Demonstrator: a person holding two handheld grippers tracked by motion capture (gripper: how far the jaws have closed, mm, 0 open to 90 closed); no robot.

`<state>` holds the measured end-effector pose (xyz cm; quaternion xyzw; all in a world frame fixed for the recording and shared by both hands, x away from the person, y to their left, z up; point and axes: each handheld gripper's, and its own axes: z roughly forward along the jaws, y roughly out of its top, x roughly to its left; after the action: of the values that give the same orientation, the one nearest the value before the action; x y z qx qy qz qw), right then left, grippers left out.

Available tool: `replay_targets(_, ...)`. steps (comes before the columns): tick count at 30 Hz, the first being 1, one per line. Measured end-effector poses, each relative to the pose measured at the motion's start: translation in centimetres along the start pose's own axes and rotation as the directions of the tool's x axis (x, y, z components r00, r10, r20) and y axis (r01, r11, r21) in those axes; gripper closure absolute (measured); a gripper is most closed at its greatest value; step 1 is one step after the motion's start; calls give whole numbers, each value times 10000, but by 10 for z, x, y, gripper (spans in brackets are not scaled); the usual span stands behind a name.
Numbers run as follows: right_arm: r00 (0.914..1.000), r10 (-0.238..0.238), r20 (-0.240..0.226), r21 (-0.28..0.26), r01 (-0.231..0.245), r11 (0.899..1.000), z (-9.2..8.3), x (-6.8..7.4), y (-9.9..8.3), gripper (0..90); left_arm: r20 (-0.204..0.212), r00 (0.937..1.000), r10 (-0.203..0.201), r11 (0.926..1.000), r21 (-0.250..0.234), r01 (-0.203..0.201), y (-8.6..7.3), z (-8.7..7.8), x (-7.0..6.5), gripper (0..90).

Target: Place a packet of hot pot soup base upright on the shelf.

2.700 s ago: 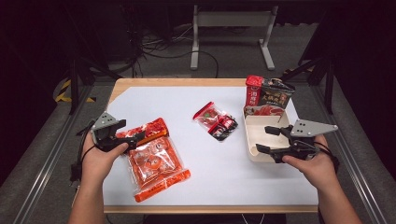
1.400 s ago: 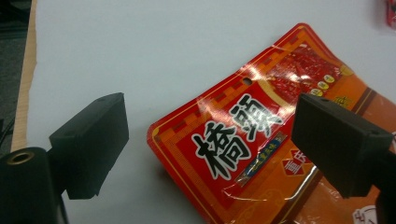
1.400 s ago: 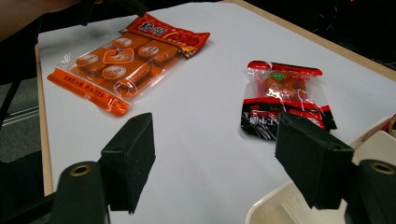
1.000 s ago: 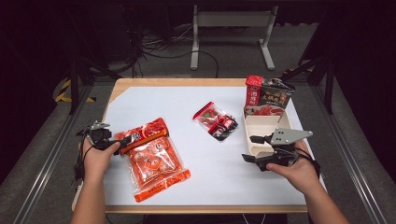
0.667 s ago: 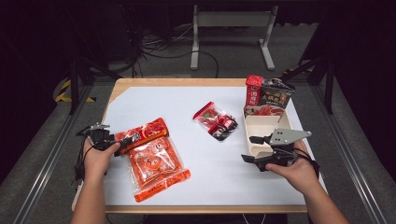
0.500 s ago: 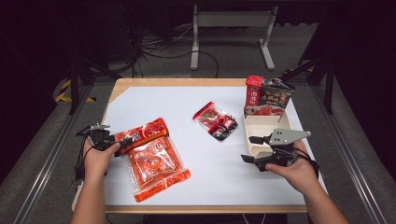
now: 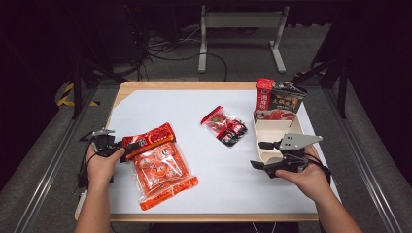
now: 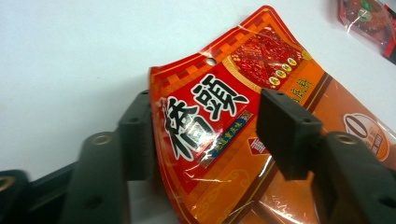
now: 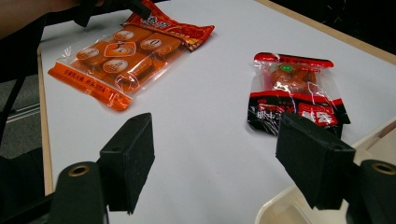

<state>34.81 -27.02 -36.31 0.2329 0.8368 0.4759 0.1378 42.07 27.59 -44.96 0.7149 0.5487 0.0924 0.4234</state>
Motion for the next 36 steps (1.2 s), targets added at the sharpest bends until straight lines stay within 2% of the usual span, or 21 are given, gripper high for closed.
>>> replay_targets(1, 10000, 0, -5, 2, 0, 10000, 0, 0, 0, 289, 0, 10000, 0, 10000, 0, 0, 0, 0, 0, 463)
replay_targets(5, 10000, 26, -26, 5, -26, 10000, 1, 0, 0, 289, -532, 9976, 445, 9988, 209, -435, 0, 4, -7, 512)
replay_targets(10, 10000, 37, -10, 41, -37, 10000, 1, -1, -1, 289, -603, 9976, 353, 9990, 297, -336, -1, 5, -7, 645)
replay_targets(11, 10000, 36, -11, 47, -36, 10000, 2, -1, -1, 290, -807, 9958, 441, 9986, 335, -415, -2, 6, -7, 670)
replay_targets(12, 10000, 54, -6, 51, -54, 10000, 2, -1, -1, 292, -940, 9946, 429, 9986, 351, -398, -2, 7, -8, 736)
replay_targets(14, 10000, 56, -10, 63, -56, 10000, 3, -1, -2, 292, -980, 9945, 358, 9989, 340, -326, -2, 8, -9, 756)
replay_targets(18, 10000, 22, 42, 119, -22, 9999, 4, -1, -2, 295, -858, 9950, 509, 9984, 287, -486, -2, 8, -8, 813)
replay_targets(23, 10000, -26, 78, 153, 25, 9999, 4, -1, -2, 319, -791, 9958, 459, 9986, 289, -438, -1, 5, -11, 898)
replay_targets(27, 10000, -33, 40, 201, 32, 9998, 4, -1, -3, 342, -857, 9945, 602, 9981, 206, -587, 0, 4, -14, 900)
replay_targets(30, 10000, 2, -39, 208, -1, 9998, 3, -1, -3, 367, -717, 9965, 439, 9990, 63, -436, 2, -1, -15, 900)
replay_targets(33, 10000, 14, -58, 202, -13, 9998, 3, -1, -3, 371, -624, 9967, 520, 9984, -177, -532, 6, -8, -19, 900)
replay_targets(36, 10000, 29, -89, 193, -27, 9998, 2, -1, -3, 380, -606, 9949, 812, 9952, -495, -842, 12, -16, -27, 900)
